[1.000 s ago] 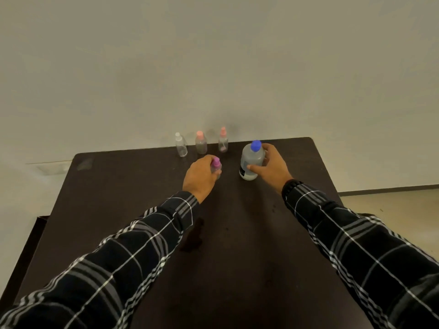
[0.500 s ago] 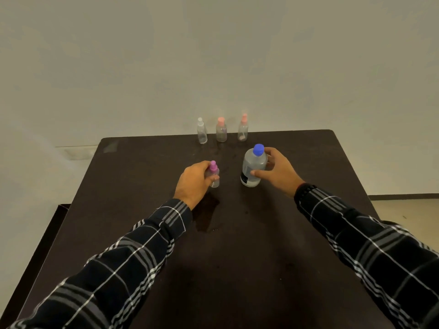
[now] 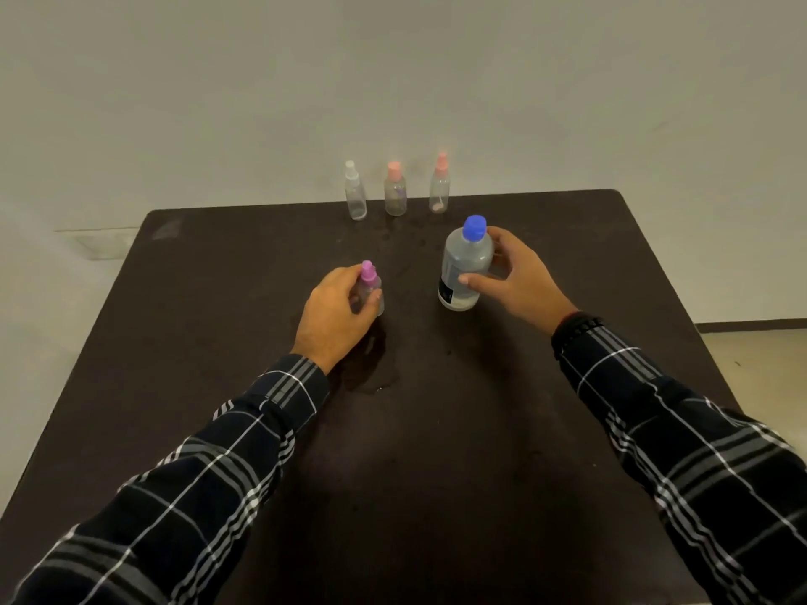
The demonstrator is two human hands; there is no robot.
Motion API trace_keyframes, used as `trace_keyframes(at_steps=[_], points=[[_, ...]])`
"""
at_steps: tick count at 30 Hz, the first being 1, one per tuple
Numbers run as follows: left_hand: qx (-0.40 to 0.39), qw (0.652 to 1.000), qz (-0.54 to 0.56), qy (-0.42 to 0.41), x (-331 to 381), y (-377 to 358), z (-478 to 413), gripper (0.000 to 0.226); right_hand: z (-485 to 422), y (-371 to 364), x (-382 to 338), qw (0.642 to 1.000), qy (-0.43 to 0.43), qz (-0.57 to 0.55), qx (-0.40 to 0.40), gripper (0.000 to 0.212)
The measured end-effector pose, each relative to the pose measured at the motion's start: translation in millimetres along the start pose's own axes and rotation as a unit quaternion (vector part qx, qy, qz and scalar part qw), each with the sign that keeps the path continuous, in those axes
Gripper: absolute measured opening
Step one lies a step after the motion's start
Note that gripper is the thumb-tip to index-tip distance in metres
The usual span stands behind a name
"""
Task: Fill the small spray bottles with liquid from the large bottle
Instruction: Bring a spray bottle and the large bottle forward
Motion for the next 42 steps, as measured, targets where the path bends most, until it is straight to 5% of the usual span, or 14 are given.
trace_keyframes(at_steps=[23, 42], points=[[0.065, 0.992, 0.012, -0.109, -28.2, -23.9, -11.0, 0.022, 22.3, -10.1, 14.0, 0.995, 0.074, 0.054, -0.025, 0.067], [0.067, 0.991, 0.001, -0.115, -16.2, -15.4, 52.1, 0.02, 65.3, -22.6, 8.2, 0.993, 0.097, 0.063, 0.014, 0.059]])
Point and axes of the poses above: each hand's wrist, its own z-axis away from the middle knuckle, its own y-axis out of the back of the hand, x = y × z, the point moved 2 cm from there along -z, towards the middle knuckle, and after that the axes turned 5 degrees about -x, right-handed, at the moved point
